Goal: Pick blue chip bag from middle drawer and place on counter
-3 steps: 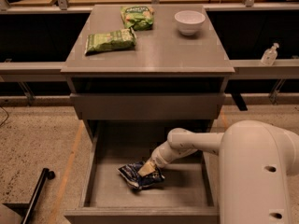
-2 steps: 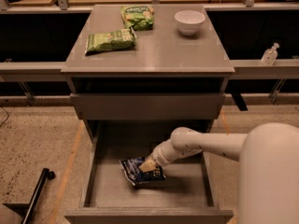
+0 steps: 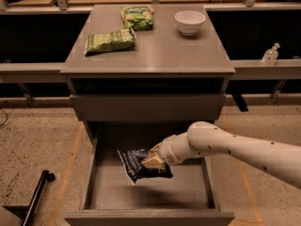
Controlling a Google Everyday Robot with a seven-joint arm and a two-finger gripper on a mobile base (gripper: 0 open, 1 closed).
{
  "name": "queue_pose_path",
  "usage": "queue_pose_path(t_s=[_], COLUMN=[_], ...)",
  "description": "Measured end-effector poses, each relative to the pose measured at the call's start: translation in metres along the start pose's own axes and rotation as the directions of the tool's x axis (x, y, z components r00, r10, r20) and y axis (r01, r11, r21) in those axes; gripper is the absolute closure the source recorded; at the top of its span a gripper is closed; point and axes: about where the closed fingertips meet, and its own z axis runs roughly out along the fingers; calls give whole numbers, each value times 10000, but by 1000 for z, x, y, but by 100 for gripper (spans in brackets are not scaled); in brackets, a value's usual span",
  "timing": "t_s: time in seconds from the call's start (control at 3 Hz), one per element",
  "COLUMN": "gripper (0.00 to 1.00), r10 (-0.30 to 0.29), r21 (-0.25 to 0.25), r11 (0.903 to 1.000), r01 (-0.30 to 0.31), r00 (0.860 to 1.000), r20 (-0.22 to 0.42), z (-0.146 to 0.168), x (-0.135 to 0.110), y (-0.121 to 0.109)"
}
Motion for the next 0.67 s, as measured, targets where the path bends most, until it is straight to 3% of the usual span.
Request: queue_pose_path(t_s=[0.33, 0.67], gripper=[100, 100], r10=[-315, -873], r21=[-217, -83], r11=[9992, 9959], r01=[337, 899], r00=[9949, 9828], r20=[962, 1628], z=[-51, -100], x=[-24, -49], y=[15, 7])
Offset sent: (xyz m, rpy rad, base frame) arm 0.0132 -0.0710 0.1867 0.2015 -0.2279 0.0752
